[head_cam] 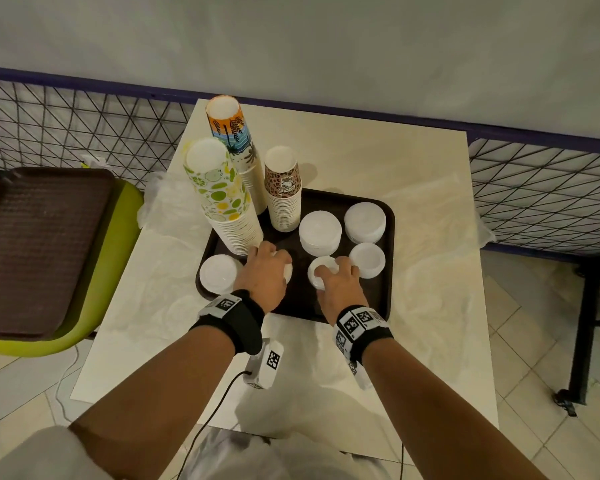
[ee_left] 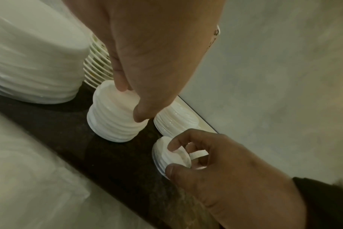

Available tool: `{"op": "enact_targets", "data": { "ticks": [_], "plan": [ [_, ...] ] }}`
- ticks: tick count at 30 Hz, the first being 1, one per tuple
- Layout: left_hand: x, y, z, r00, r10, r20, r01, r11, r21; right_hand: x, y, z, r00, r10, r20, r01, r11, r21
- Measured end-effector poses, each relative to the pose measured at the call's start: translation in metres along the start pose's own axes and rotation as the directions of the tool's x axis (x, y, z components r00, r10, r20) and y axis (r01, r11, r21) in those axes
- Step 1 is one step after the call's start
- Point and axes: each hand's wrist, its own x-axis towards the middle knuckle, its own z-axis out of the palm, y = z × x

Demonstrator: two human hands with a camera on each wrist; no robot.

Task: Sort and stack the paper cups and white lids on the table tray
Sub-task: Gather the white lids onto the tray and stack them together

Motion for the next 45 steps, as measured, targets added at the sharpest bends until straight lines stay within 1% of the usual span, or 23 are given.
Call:
{"op": "enact_targets", "data": {
  "ticks": [2, 4, 8, 10, 13, 16, 18, 22, 27, 31, 37, 40, 43, 45],
  "plan": [
    [0.001, 0.000, -0.002, 1.000, -0.015, -0.010, 0.015, 1.000, -0.007, 0.002, 0.000, 0.000, 1.000, -0.001, 0.016, 0.001, 1.000, 0.003],
    [0.003, 0.001, -0.005, 1.000, -0.029, 0.011, 0.030, 0.999, -0.012, 0.003, 0.000, -0.001, 0.999, 0.002, 0.038, -0.002, 1.000, 0.003],
    [0.008, -0.001, -0.014, 0.998, -0.007, 0.058, 0.002, 0.996, 0.089, 0.000, 0.002, -0.006, 0.998, -0.049, 0.050, 0.052, 0.997, -0.060],
    [0.011, -0.001, -0.016, 0.997, -0.006, 0.079, -0.003, 0.994, 0.105, -0.003, 0.004, -0.006, 0.997, -0.075, 0.037, 0.078, 0.994, -0.082],
    [0.015, -0.001, -0.017, 0.989, -0.020, 0.148, 0.005, 0.995, 0.101, -0.006, 0.004, -0.003, 0.997, -0.063, 0.044, 0.064, 0.997, -0.033],
    [0.022, -0.002, -0.015, 0.971, -0.015, 0.237, -0.018, 0.990, 0.137, -0.006, 0.004, 0.003, 0.998, -0.032, 0.058, 0.031, 0.999, 0.024],
    [0.025, -0.001, -0.014, 0.963, -0.015, 0.269, -0.032, 0.985, 0.170, -0.005, 0.006, 0.006, 0.997, -0.018, 0.077, 0.013, 0.998, 0.059],
    [0.031, -0.001, -0.012, 0.960, -0.018, 0.280, -0.040, 0.979, 0.201, 0.001, 0.008, 0.012, 0.998, -0.024, 0.051, 0.024, 1.000, 0.009],
    [0.032, -0.004, -0.005, 0.959, 0.006, 0.283, -0.053, 0.986, 0.158, 0.007, 0.008, 0.018, 0.998, -0.050, 0.023, 0.053, 0.993, -0.109],
    [0.029, -0.005, 0.002, 0.963, 0.014, 0.270, -0.052, 0.990, 0.132, 0.008, 0.009, 0.020, 0.998, -0.064, 0.015, 0.066, 0.987, -0.146],
    [0.025, -0.004, 0.010, 0.963, 0.004, 0.271, -0.019, 0.998, 0.052, 0.008, 0.006, 0.016, 0.999, -0.045, 0.017, 0.047, 0.988, -0.150],
    [0.024, -0.005, 0.012, 0.968, 0.001, 0.251, -0.004, 1.000, 0.011, 0.009, 0.005, 0.015, 0.999, -0.036, 0.011, 0.037, 0.988, -0.148],
    [0.022, -0.005, 0.014, 0.972, -0.002, 0.236, 0.011, 0.999, -0.034, 0.010, 0.005, 0.014, 1.000, -0.022, 0.018, 0.024, 0.992, -0.123],
    [0.021, -0.005, 0.014, 0.974, -0.010, 0.228, 0.029, 0.997, -0.078, 0.010, 0.005, 0.013, 1.000, -0.005, 0.021, 0.006, 0.997, -0.075]
  ]
}}
